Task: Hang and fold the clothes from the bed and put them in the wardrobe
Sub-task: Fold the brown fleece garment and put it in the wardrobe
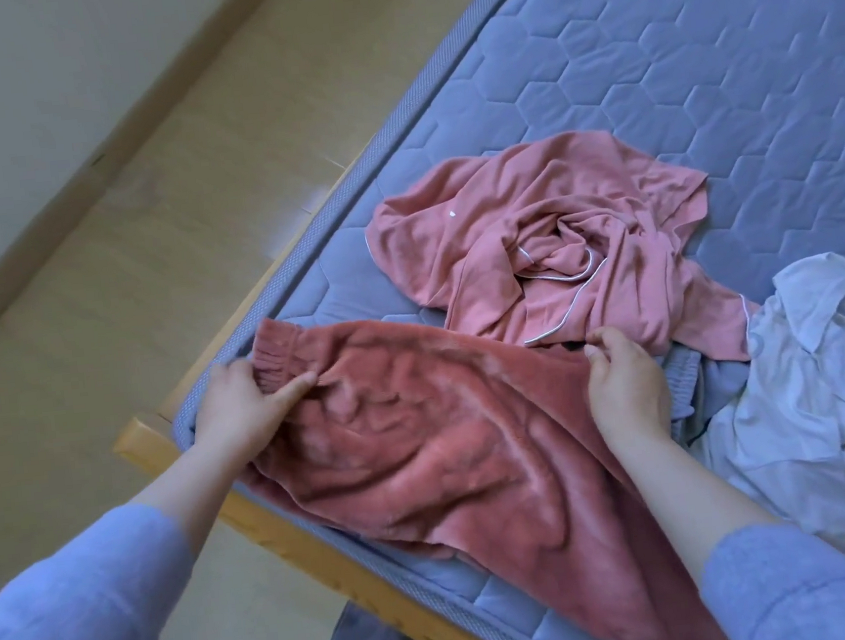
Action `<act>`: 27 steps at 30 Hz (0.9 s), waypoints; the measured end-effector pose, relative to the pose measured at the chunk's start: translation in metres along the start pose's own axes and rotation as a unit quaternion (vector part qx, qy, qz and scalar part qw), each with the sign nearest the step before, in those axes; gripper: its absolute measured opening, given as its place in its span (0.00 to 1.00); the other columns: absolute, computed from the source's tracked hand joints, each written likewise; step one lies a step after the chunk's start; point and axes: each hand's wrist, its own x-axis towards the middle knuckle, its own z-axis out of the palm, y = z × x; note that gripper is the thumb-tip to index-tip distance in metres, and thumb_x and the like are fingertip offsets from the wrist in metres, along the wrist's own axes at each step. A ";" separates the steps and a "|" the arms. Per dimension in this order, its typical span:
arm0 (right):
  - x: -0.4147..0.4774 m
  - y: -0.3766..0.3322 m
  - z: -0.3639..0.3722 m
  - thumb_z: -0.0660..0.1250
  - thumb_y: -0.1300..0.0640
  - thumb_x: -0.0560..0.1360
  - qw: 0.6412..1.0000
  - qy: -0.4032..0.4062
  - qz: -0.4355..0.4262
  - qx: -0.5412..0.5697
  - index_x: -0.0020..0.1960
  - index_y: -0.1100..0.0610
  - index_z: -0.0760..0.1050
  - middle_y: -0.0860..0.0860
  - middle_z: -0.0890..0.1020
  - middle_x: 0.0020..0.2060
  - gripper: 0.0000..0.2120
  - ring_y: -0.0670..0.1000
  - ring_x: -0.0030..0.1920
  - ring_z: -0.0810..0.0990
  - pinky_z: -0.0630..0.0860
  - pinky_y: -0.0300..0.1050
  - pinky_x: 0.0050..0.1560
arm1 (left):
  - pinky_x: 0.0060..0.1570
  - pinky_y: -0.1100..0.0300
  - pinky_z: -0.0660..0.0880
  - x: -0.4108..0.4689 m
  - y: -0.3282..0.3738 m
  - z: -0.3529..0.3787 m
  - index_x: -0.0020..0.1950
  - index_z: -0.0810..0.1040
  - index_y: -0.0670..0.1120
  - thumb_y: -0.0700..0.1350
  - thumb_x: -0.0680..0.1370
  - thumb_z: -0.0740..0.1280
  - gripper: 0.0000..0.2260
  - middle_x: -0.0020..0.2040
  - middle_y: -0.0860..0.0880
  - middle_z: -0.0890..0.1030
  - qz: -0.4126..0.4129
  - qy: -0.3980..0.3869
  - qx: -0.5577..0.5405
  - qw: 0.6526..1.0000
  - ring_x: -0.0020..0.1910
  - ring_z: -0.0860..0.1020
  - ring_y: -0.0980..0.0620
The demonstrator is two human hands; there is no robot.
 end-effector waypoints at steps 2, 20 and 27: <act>0.001 0.003 0.001 0.60 0.56 0.80 0.999 0.006 -0.018 -0.034 0.54 0.56 0.76 0.58 0.82 0.51 0.07 0.63 0.50 0.78 0.67 0.49 0.42 | 0.42 0.49 0.78 -0.005 -0.011 0.001 0.36 0.74 0.49 0.60 0.69 0.74 0.17 0.38 0.45 0.79 0.003 -0.022 0.023 0.999 0.41 0.80 0.42; -0.084 -0.059 0.003 0.67 0.63 0.75 0.989 0.057 -0.092 0.098 0.49 0.57 0.78 0.53 0.81 0.46 0.05 0.58 0.46 0.80 0.71 0.49 0.46 | 0.48 0.53 0.77 -0.012 -0.041 -0.026 0.58 0.69 0.45 0.46 0.58 0.83 0.34 0.51 0.44 0.79 -0.076 -0.146 0.020 0.986 0.49 0.78 0.45; -0.113 -0.071 0.040 0.66 0.53 0.77 0.969 -0.229 0.058 0.073 0.77 0.55 0.58 0.57 0.65 0.71 0.32 0.56 0.71 0.66 0.60 0.45 0.70 | 0.39 0.57 0.76 -0.014 -0.046 -0.045 0.64 0.62 0.50 0.40 0.54 0.70 0.40 0.46 0.44 0.79 -0.065 -0.220 0.026 0.973 0.44 0.78 0.45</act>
